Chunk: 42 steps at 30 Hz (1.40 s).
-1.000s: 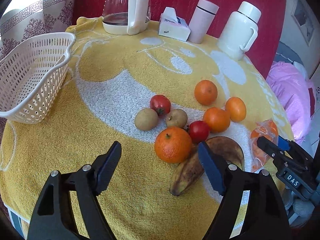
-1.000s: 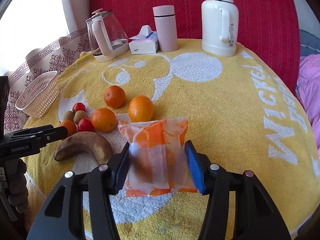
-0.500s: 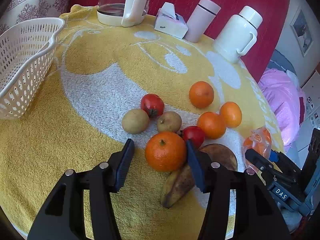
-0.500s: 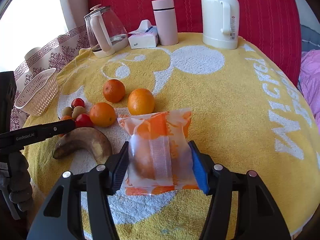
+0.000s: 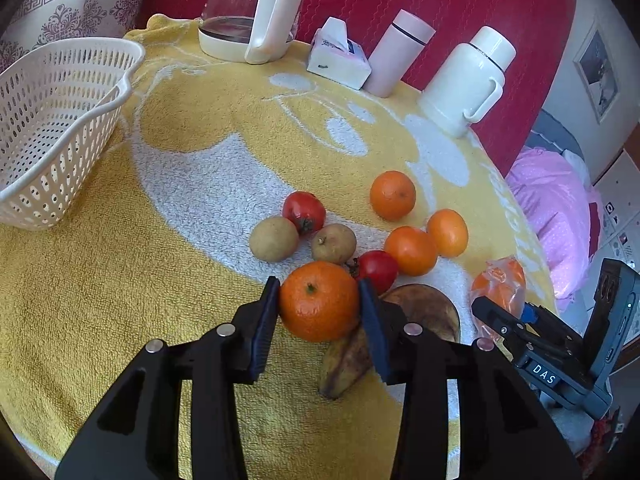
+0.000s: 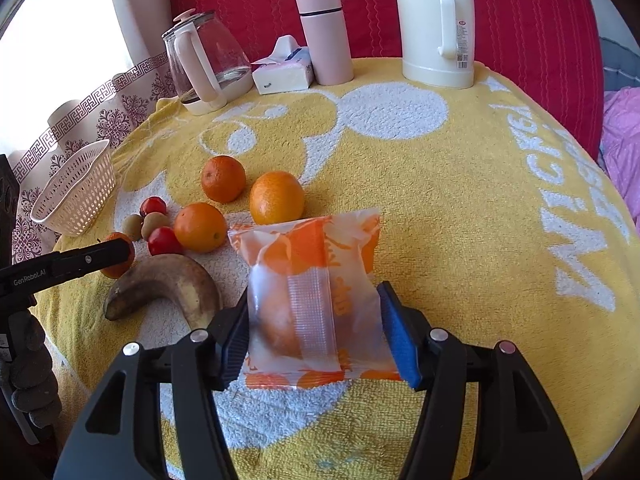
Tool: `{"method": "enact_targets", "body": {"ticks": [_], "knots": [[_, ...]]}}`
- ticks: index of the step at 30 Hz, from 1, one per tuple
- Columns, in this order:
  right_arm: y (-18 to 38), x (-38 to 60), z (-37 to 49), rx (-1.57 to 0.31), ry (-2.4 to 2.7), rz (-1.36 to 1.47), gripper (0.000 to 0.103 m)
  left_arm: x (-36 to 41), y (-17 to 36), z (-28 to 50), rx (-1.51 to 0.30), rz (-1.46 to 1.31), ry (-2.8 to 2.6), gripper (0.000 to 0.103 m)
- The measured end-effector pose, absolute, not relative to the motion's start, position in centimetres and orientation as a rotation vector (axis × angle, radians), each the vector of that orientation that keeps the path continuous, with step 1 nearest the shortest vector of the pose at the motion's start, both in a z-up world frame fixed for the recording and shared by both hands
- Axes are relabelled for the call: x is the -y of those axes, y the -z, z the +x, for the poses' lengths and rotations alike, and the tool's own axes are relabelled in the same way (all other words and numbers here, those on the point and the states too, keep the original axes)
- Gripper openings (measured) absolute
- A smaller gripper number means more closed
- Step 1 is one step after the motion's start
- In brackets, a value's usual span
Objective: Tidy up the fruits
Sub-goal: 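Carry the orange into the white basket and open the left tool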
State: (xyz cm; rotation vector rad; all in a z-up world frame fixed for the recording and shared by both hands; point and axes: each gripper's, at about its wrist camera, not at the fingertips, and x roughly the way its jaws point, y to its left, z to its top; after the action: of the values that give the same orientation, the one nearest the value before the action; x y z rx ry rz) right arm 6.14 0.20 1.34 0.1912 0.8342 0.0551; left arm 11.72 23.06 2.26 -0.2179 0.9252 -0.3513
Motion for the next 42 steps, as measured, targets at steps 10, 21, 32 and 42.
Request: {"method": "enact_targets", "body": {"ticks": [10,21,32,42], "knots": [[-1.0,-0.5,6.4,-0.852,-0.061,0.183,0.066,-25.3,-5.9,10.4,-0.809,-0.217,0.292,0.041],[-1.8,0.8,5.6,-0.819,-0.051,0.255,0.054,-29.3,-9.4,10.0,-0.713,-0.245,0.196,0.041],[-2.3,1.5,5.2,-0.809,-0.085,0.334,0.054,-37.0,-11.1,11.3,-0.646,-0.329,0.006,0.041],[-2.3,1.5,5.2,-0.811,-0.089,0.337,0.054,-41.1,-10.9,12.0,-0.628,-0.379,-0.106,0.077]]}}
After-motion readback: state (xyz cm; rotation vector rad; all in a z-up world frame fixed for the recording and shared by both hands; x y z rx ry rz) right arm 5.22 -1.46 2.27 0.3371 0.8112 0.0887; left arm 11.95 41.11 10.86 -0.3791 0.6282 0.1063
